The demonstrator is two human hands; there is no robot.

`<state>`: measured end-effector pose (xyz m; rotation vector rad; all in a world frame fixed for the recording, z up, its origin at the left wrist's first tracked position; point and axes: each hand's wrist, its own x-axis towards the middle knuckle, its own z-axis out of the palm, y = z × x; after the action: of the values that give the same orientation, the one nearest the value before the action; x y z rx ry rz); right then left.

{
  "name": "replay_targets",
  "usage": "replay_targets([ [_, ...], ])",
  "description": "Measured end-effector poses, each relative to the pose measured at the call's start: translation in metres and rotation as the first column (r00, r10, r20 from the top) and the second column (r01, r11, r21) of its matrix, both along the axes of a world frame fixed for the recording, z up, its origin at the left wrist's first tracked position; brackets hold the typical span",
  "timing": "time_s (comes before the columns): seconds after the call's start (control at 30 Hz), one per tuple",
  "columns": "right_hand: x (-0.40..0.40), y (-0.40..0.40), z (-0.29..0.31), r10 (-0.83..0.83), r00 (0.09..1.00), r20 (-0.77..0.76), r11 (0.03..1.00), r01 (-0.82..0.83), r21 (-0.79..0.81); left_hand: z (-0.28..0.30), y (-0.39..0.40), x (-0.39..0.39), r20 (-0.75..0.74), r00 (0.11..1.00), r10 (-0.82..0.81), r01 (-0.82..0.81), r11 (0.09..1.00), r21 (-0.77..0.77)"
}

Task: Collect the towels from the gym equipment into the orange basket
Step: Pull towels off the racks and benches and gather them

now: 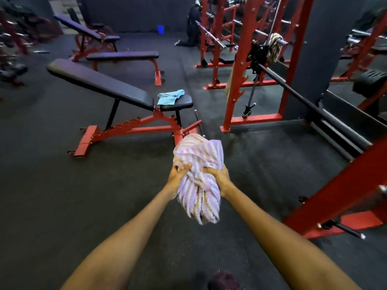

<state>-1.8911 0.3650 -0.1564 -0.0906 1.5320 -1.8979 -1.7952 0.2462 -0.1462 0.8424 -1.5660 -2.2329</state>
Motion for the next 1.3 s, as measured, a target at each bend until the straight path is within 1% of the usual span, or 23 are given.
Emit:
replay_targets([
  [0.13,-0.02,-0.043,-0.006,0.022,1.0,0.0,0.999,-0.022,0.032,-0.007,-0.037,-0.016,0.047,0.999,0.022,-0.024,0.998,0.053],
  [0.2,-0.035,-0.069,-0.011,0.017,1.0,0.019,0.999,-0.017,0.04,-0.009,-0.057,-0.029,0.063,0.998,0.03,-0.033,0.999,0.042],
  [0.23,-0.045,-0.083,-0.011,0.044,0.999,0.013,0.998,-0.044,0.044,-0.011,-0.068,-0.041,0.065,0.997,0.046,-0.048,0.998,0.029],
  [0.3,-0.058,-0.103,-0.017,0.122,0.991,-0.047,0.99,-0.118,0.08,-0.013,-0.084,-0.057,0.068,0.994,0.089,-0.089,0.996,-0.003],
  [0.33,-0.07,-0.116,-0.017,0.12,0.991,-0.055,0.99,-0.115,0.083,-0.015,-0.098,-0.071,0.076,0.989,0.125,-0.123,0.992,-0.026],
  [0.4,-0.101,-0.151,-0.028,0.039,0.999,-0.032,0.997,-0.036,0.065,-0.018,-0.129,-0.103,0.108,0.976,0.191,-0.187,0.981,-0.047],
  [0.47,-0.132,-0.182,-0.033,0.003,0.999,-0.04,0.999,-0.001,0.051,-0.019,-0.158,-0.133,0.167,0.963,0.211,-0.201,0.977,-0.076],
  [0.5,-0.148,-0.196,-0.031,0.033,0.998,-0.052,0.997,-0.03,0.066,-0.019,-0.172,-0.148,0.184,0.957,0.226,-0.211,0.973,-0.095],
  [0.57,-0.182,-0.221,-0.015,0.176,0.982,-0.073,0.981,-0.169,0.091,-0.019,-0.203,-0.185,0.203,0.94,0.275,-0.256,0.96,-0.117],
  [0.6,-0.198,-0.234,-0.013,0.212,0.973,-0.086,0.973,-0.202,0.114,-0.019,-0.216,-0.2,0.213,0.931,0.295,-0.274,0.954,-0.124],
  [0.63,-0.214,-0.246,-0.012,0.214,0.972,-0.098,0.971,-0.201,0.131,-0.017,-0.227,-0.212,0.223,0.924,0.309,-0.286,0.949,-0.13],
  [0.73,-0.263,-0.289,-0.015,0.138,0.985,-0.104,0.986,-0.127,0.108,-0.015,-0.263,-0.257,0.226,0.916,0.332,-0.303,0.941,-0.151],
  [0.8,-0.287,-0.313,-0.008,0.167,0.98,-0.113,0.981,-0.153,0.122,-0.014,-0.283,-0.28,0.21,0.907,0.364,-0.333,0.928,-0.168],
  [0.9,-0.323,-0.35,-0.007,0.216,0.97,-0.11,0.97,-0.201,0.134,-0.019,-0.318,-0.314,0.178,0.9,0.399,-0.381,0.916,-0.128],
  [0.97,-0.344,-0.375,-0.013,0.193,0.976,-0.1,0.975,-0.18,0.13,-0.029,-0.343,-0.335,0.17,0.895,0.413,-0.4,0.91,-0.105],
  [1.13,-0.398,-0.446,-0.028,0.213,0.973,-0.089,0.969,-0.199,0.147,-0.045,-0.413,-0.39,0.171,0.892,0.418,-0.406,0.908,-0.102],
  [1.3,-0.467,-0.534,-0.037,0.215,0.973,-0.084,0.968,-0.201,0.151,-0.053,-0.504,-0.459,0.188,0.887,0.421,-0.404,0.906,-0.127],
])
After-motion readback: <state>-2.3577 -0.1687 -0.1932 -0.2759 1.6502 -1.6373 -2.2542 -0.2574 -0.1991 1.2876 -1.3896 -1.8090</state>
